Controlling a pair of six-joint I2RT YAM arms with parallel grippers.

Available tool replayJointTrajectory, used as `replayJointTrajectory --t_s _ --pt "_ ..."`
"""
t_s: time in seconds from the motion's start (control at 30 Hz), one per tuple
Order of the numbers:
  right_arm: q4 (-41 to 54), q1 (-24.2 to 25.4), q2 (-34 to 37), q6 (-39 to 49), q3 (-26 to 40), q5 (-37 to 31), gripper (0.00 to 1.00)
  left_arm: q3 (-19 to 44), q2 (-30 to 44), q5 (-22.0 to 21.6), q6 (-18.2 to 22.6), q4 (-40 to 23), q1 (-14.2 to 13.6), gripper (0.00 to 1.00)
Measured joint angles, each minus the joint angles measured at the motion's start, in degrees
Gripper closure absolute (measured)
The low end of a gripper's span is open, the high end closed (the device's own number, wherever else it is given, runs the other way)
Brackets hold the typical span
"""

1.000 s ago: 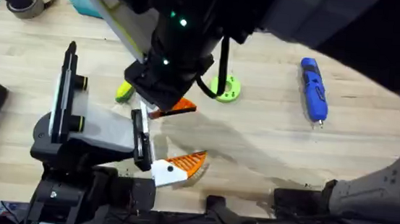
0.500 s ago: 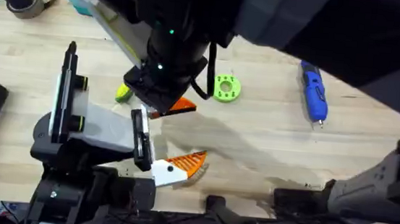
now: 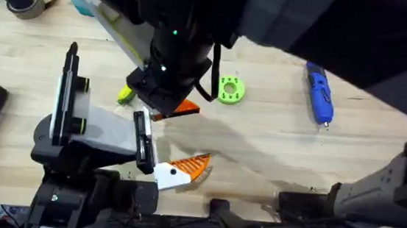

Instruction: Pick up the gripper from the table and insert it into the empty holder that is missing its gripper. Then pick up a screw, insert it into the mounting hole, and use the screwdriver to tighten it. Finally, clean up the table by picking up the vegetable and placing it into the bucket.

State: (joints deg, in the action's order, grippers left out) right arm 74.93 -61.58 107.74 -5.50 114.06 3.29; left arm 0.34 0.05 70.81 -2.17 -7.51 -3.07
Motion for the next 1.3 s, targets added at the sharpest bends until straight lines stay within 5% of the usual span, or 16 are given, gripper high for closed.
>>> replayJointTrajectory --t_s 1.3 --pt "0.7 1.0 1.8 1.1 0.2 2.8 0.995 0.0 0.0 0.0 -0.5 0.0 0.0 0.013"
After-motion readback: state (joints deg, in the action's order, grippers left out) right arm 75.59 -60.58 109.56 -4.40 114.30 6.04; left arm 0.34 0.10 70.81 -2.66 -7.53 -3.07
